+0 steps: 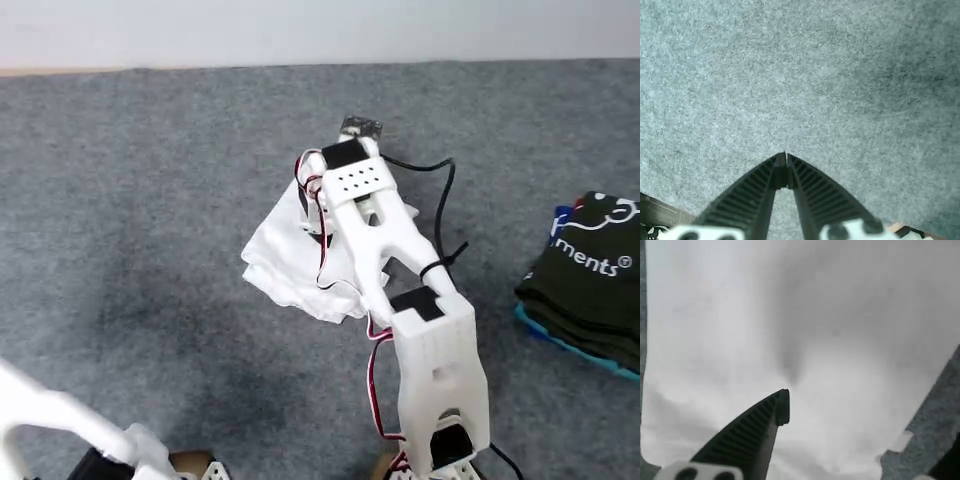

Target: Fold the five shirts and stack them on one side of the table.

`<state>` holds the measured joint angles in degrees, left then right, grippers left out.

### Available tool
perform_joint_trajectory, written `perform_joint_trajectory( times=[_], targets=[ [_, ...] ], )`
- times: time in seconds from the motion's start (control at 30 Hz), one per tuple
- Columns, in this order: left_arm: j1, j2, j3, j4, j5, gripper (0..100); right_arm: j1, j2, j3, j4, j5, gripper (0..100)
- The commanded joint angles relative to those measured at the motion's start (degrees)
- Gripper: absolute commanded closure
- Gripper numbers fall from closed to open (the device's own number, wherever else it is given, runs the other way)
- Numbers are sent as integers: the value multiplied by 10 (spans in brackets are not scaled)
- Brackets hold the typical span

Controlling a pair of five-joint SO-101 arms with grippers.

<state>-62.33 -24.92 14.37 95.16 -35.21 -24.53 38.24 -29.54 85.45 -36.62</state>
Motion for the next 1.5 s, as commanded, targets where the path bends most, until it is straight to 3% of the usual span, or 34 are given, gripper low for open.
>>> perform_joint_trajectory(
  times=[0.0, 0.17, 0.23, 0.5, 0.63, 0.87, 0.97, 1.1, 1.23, 1.47],
  targets=[
    [4, -17, -17, -13, -2, 994, -5, 15, -6, -42, -6, 516],
    [4, -13, -17, -21, -2, 994, -20, 73, -6, -82, -6, 520],
    [4, -12, -17, -21, -2, 994, -23, 88, -8, -84, -5, 568],
    [4, -12, -17, -21, -2, 994, -17, 108, -59, -32, 3, 998],
    [4, -14, -17, -21, -2, 994, -6, 100, -60, -4, 19, 991],
    [34, -18, -21, 14, -2, 994, 21, 26, -60, 74, 149, 990],
    [68, -33, -20, 42, 4, 994, 44, -18, -60, 115, 192, 990],
    [137, -89, -15, 45, 87, 994, 80, -81, -60, 164, 253, 990],
    [251, -164, 8, 52, 193, 994, 123, -150, -56, 174, 299, 990],
    [472, -396, 89, 42, 323, 993, 193, -256, -48, 174, 304, 990]
  ],
)
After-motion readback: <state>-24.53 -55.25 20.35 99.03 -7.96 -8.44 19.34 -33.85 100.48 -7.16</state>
